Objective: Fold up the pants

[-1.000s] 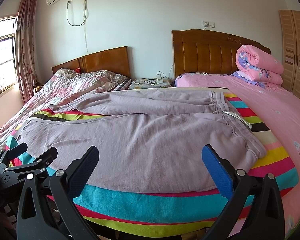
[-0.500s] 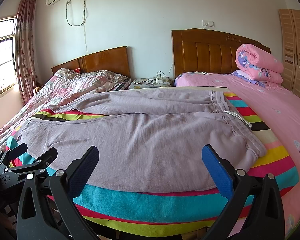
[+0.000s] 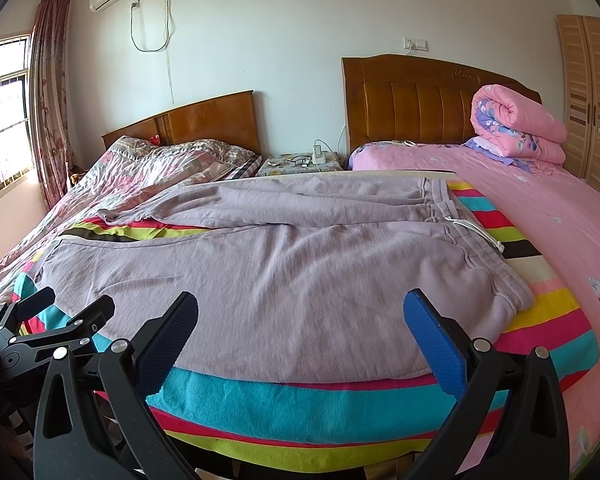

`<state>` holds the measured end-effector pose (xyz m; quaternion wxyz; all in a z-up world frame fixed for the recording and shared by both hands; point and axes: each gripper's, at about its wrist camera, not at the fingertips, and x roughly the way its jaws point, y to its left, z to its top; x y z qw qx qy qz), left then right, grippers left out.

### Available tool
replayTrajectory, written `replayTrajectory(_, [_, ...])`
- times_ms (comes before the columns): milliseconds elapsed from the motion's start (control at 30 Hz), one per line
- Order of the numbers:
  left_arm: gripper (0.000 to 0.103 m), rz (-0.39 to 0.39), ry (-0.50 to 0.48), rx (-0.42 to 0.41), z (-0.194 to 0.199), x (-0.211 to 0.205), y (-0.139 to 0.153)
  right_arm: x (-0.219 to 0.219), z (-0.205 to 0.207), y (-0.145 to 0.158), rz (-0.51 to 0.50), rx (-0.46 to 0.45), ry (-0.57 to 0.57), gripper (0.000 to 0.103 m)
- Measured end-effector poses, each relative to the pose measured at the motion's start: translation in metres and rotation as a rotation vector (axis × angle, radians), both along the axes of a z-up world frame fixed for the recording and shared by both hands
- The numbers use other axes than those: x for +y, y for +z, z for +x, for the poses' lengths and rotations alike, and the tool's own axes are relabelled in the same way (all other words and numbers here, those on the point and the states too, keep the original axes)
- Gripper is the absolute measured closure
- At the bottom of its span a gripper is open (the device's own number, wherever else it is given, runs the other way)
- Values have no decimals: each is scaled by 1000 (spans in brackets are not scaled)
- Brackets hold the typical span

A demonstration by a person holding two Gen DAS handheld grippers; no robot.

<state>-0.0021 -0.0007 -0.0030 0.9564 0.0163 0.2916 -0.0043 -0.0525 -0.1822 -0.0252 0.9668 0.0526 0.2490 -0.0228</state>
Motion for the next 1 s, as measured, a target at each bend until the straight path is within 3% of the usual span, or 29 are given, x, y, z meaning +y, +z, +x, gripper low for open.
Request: replayTrajectory(1000, [1,-10,-15,25,2,-1,-3,-3,2,-8,21,22,1,4])
